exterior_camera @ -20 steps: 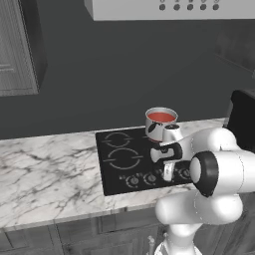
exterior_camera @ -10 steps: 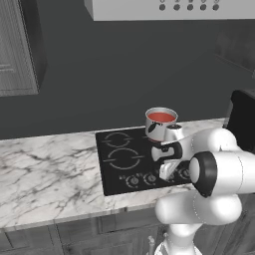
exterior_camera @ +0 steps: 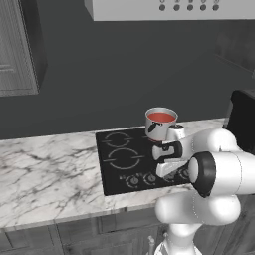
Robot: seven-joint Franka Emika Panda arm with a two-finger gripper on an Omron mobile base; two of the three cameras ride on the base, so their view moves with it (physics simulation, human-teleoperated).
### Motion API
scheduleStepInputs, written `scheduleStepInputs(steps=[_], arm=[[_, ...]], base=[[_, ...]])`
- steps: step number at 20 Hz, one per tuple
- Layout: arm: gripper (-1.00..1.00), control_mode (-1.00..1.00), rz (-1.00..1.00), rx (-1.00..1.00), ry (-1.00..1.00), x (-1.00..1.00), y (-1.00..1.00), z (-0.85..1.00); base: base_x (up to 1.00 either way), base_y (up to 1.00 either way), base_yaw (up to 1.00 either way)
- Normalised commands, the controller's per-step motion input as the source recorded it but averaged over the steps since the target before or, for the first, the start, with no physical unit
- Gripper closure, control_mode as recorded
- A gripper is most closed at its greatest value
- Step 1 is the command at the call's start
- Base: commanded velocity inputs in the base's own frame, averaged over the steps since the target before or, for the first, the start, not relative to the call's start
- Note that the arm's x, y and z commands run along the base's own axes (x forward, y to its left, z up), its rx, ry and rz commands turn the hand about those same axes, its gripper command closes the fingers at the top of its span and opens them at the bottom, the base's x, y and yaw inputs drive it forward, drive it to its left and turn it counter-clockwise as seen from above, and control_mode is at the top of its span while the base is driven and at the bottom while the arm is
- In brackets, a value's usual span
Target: Wait until the marinara sauce is simmered to a deep red color and then turn off the stove.
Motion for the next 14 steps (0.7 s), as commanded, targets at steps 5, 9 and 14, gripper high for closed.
scheduleStepInputs(steps=[5,9,14], arm=[[1.00,-1.00,-0.29,0.00,0.00,-0.18,0.00,-0.23],[1.00,-1.00,-0.29,0.00,-0.01,-0.18,0.00,-0.25],[1.00,-1.00,-0.30,0.00,0.00,-0.18,0.00,-0.26]], base=[[0.00,0.00,0.00],[0.00,0.00,0.00],[0.00,0.00,0.00]])
